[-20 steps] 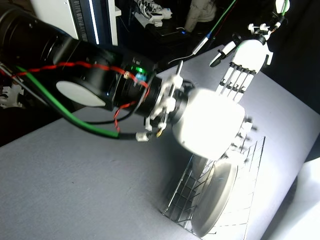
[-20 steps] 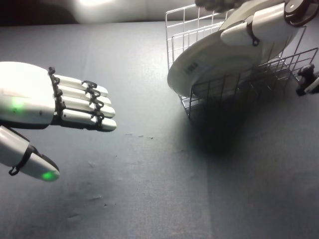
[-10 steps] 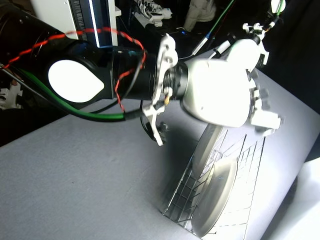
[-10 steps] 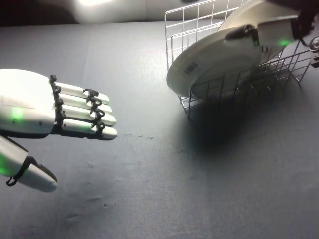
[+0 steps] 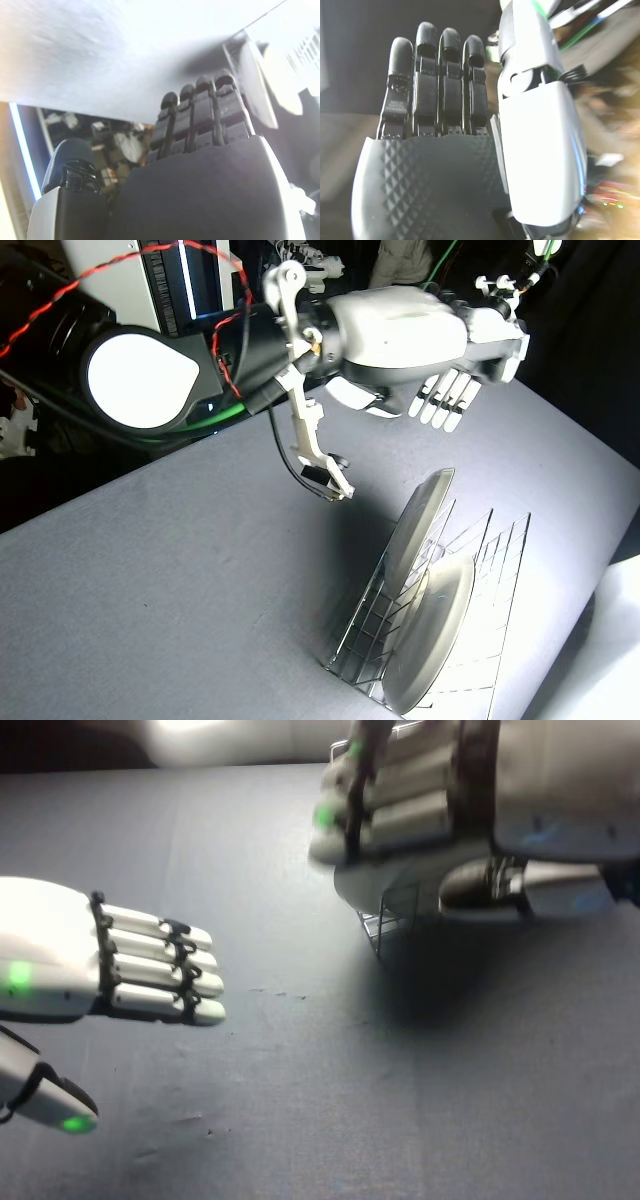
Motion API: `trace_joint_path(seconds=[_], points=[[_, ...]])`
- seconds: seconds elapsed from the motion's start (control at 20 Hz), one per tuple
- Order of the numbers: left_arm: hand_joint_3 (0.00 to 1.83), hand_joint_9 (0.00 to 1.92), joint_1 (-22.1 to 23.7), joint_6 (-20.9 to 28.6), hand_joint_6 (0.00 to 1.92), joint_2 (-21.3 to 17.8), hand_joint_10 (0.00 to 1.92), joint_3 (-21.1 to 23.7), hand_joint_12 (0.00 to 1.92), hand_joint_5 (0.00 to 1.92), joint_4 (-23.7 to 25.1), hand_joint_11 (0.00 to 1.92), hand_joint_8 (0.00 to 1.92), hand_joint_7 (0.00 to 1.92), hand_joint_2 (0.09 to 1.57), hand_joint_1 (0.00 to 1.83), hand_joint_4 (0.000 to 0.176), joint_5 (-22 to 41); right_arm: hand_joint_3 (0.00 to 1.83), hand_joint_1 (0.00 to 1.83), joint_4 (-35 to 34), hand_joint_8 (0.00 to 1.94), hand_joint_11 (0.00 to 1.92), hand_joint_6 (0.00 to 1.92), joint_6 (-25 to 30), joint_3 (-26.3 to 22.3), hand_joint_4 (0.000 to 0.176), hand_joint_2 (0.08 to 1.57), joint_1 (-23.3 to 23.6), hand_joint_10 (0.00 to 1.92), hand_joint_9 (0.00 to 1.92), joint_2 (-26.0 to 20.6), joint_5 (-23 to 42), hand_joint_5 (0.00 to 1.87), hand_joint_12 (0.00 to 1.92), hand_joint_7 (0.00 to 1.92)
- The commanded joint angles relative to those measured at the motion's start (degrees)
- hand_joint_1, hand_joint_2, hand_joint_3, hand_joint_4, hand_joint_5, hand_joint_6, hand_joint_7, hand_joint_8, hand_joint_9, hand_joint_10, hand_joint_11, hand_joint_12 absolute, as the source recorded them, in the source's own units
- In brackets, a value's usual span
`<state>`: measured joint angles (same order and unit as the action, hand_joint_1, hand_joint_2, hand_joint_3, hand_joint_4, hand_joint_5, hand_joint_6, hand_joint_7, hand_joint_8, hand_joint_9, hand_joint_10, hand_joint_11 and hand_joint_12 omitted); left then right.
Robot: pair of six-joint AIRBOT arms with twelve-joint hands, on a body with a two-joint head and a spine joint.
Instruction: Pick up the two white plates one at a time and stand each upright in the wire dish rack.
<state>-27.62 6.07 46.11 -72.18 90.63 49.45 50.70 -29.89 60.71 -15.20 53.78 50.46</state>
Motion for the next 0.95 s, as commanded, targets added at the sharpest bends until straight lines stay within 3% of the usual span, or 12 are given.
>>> trace_joint_path(seconds=[0.0,0.25,0.45,0.65,0.9], points=[[0.00,0.00,1.00,0.35,0.01,-0.76,0.00,0.02,0.00,0.05,-3.95,0.00,0.01,0.02,1.19,0.00,0.000,1.23,0.00,1.19,-3.10,0.00,0.03,0.01,-0.74,-0.43,0.000,1.05,0.52,0.00,0.55,-0.58,7.15,0.57,1.25,0.57],[0.01,0.00,2.82,2.09,0.01,-1.64,0.00,-0.40,0.00,0.04,-3.55,0.00,0.00,0.00,1.20,0.00,0.000,1.28,0.00,1.21,-1.37,0.00,0.01,0.01,-1.08,-1.96,0.000,1.06,0.52,0.00,0.55,-2.13,9.08,0.58,1.27,0.57],[0.00,0.00,5.63,3.04,0.01,-2.52,0.00,0.87,0.00,0.05,1.17,0.01,0.01,0.01,1.17,0.00,0.000,2.16,0.02,1.18,-1.22,0.00,0.00,0.00,-0.99,-2.93,0.000,1.10,0.24,0.00,0.52,-3.47,10.77,0.47,1.27,0.52],[0.00,0.04,5.88,3.03,0.01,-3.21,0.01,1.28,0.03,0.10,1.75,0.04,0.01,0.08,1.16,0.00,0.000,2.74,0.01,1.24,-0.39,0.01,0.04,0.02,-1.15,-3.27,0.000,1.13,0.15,0.01,0.55,-4.51,10.92,0.53,1.27,0.55],[0.00,0.00,6.52,3.42,0.00,-3.21,0.00,0.75,0.00,0.04,1.75,0.00,0.00,0.01,1.16,0.00,0.000,3.29,0.00,1.22,0.04,0.02,0.02,0.02,-1.11,-3.36,0.000,1.13,0.08,0.02,0.57,-5.42,11.46,0.54,1.31,0.58]])
